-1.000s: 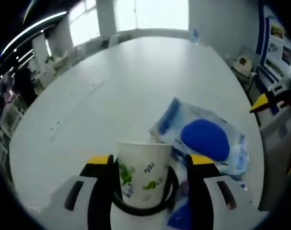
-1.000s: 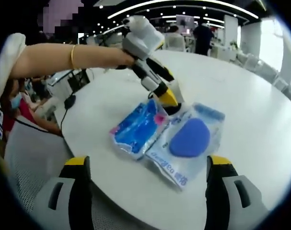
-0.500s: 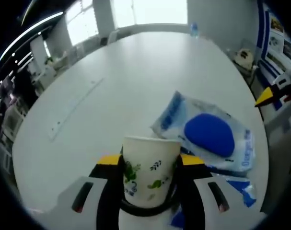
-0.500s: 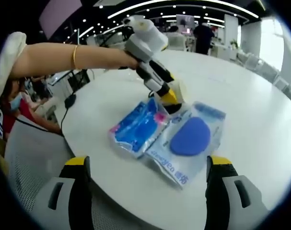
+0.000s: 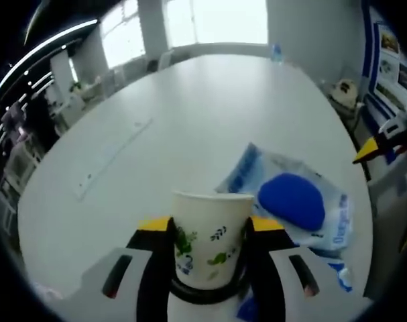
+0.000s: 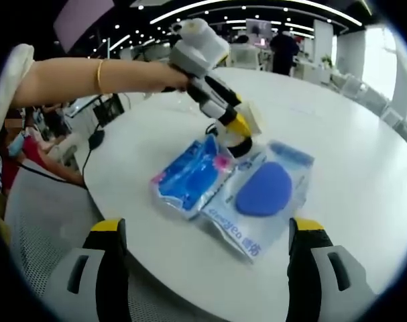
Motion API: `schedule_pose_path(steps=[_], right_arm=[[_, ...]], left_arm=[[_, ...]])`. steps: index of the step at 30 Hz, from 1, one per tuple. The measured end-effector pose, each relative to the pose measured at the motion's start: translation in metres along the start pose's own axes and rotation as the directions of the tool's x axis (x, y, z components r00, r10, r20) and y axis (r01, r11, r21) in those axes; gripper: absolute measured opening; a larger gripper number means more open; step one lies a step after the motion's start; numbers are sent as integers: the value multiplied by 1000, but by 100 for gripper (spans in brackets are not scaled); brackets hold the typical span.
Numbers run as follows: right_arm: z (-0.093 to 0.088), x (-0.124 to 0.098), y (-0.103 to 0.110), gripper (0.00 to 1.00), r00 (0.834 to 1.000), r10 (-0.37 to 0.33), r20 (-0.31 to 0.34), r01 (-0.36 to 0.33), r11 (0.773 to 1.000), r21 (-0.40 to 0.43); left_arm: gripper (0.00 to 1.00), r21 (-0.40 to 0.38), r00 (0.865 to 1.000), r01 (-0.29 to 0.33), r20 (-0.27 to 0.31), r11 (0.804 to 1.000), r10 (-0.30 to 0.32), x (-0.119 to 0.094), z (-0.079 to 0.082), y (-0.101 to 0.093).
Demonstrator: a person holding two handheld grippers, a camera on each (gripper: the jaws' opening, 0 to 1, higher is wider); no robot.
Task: Arrange the tabletop items into an orderly group along one side of the table until the central work area is clear of visible clutter.
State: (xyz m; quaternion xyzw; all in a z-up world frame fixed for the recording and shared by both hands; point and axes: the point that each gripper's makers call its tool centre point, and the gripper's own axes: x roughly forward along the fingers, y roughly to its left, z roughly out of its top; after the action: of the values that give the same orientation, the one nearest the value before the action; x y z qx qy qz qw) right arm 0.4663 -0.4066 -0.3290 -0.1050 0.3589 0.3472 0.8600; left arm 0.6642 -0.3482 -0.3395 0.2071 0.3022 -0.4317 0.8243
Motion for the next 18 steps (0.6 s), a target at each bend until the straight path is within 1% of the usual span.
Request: schedule_pose_path(steps=[1, 3, 4, 5, 6, 7, 11, 14, 17, 18], right_arm=[[0, 0, 0, 99, 1000, 0, -1, 0, 1000, 0], [-1, 0, 0, 99, 1000, 1, -3, -1, 1000, -2], [-1, 0, 0, 99, 1000, 2, -5, -2, 1000, -4], [-1, 0, 1, 99, 1000, 3, -5, -3, 1000, -5], [-1, 0, 1, 99, 1000, 5, -5, -5, 1000, -6], [-2, 0, 2, 99, 1000, 7, -9, -7, 1000, -7], [-2, 1, 2, 99, 1000, 8, -12, -8, 1000, -9], [-3, 1, 1, 99, 1000, 7, -13, -7, 1000, -7], [-3, 0, 1, 99, 1000, 6, -15, -6, 1000, -7], [-3, 0, 1, 99, 1000, 6, -15, -6, 1000, -7]], left_arm=[[39, -5, 1000, -4, 9, 1000, 4, -1, 1, 1], [39, -44, 999, -6, 39, 999, 8, -3, 6, 2], [39, -71, 997, -16, 75, 997, 21, -5, 11, 4], [39, -86, 995, -29, 94, 996, 37, -7, 13, 7], [39, -99, 992, -42, 117, 994, 54, -9, 16, 9], [39, -113, 986, -55, 153, 992, 72, -13, 21, 12], [39, -156, 969, -81, 220, 984, 115, -22, 27, 17], [39, -219, 965, -75, 229, 973, 126, -24, 23, 19], [39, -232, 958, -92, 244, 968, 150, -28, 20, 24], [39, -242, 952, -105, 257, 965, 168, -30, 20, 26]])
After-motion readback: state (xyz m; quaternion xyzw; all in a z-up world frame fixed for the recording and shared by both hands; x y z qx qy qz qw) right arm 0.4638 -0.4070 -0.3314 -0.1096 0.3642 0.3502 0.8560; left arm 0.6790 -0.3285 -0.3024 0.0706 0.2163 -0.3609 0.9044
